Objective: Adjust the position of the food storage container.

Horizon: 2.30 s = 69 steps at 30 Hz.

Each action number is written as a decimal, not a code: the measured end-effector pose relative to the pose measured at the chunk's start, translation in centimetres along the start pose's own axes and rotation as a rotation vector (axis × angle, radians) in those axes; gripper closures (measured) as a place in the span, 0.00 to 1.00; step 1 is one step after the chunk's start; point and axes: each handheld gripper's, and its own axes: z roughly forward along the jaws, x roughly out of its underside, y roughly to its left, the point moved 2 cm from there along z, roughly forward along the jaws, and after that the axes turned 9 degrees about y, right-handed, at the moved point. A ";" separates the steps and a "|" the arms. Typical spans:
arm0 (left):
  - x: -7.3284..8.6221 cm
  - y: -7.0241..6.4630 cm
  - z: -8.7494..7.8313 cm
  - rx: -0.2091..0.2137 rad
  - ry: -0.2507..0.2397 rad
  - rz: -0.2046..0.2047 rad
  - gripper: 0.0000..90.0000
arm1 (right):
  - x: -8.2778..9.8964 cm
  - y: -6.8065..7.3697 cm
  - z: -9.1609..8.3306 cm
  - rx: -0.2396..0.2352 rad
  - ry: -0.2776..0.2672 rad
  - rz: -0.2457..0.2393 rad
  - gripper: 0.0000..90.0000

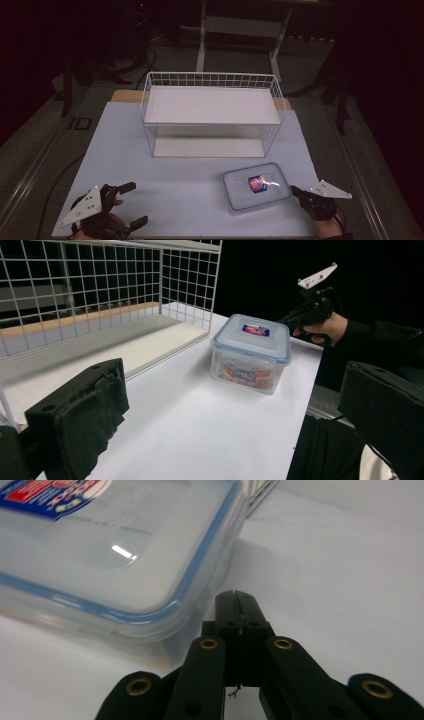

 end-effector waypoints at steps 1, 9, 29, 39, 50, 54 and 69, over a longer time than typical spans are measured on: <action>0.0 0.0 0.0 0.002 -0.001 0.000 0.00 | 0.0 0.2 0.1 0.003 0.006 -0.006 1.00; 0.0 0.0 0.1 0.001 0.001 -0.003 0.00 | 0.0 1.0 0.4 -0.024 0.022 -0.026 1.00; 0.0 -0.1 0.1 0.007 0.008 0.002 0.00 | -1.3 4.1 1.4 -0.116 0.028 -0.105 1.00; 0.0 -0.1 0.2 0.011 0.009 -0.004 0.00 | -1.8 5.1 1.9 -0.148 0.029 -0.121 1.00; 0.0 -0.1 0.3 0.012 0.009 -0.004 0.00 | -3.0 6.8 2.9 -0.184 0.041 -0.179 1.00; 0.0 -0.1 0.3 0.013 0.010 -0.002 0.00 | -3.5 7.3 3.4 -0.196 0.037 -0.192 1.00; 0.0 -0.1 0.2 0.012 0.012 0.003 0.00 | -5.1 8.3 5.0 -0.218 0.038 -0.222 1.00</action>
